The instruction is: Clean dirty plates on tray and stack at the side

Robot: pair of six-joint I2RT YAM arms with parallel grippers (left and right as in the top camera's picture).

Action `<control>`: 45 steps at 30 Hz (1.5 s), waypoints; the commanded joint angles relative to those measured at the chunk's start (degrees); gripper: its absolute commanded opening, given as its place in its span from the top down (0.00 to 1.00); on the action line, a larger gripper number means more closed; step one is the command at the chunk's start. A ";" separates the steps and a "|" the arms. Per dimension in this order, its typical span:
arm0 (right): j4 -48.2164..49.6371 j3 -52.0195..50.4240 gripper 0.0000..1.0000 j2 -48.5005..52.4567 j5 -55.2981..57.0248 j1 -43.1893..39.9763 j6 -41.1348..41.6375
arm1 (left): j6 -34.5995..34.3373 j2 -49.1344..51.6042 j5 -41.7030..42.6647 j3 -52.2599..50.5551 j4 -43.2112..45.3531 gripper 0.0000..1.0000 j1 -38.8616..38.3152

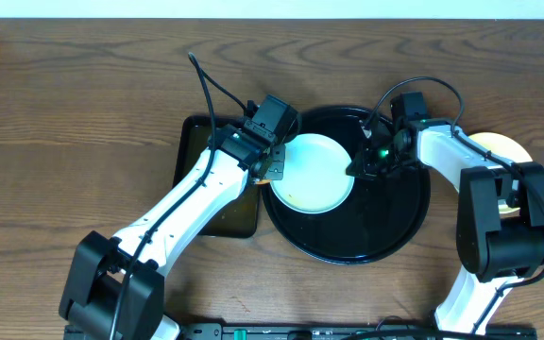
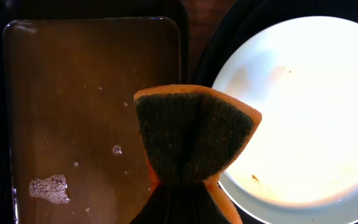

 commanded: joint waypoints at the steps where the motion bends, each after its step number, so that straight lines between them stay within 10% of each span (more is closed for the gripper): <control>1: 0.81 -0.98 0.99 1.53 -1.51 0.17 -1.16 | -0.55 -0.07 -0.94 -0.07 -0.17 0.92 0.13; 29: -3.28 -0.31 0.99 -25.75 38.07 0.70 -9.88 | -0.55 -0.07 -0.94 -0.07 -0.11 0.92 0.17; 45: -6.80 -0.39 0.99 -25.64 30.34 2.10 -4.17 | -0.55 -0.07 -0.94 -0.07 -0.15 0.92 0.17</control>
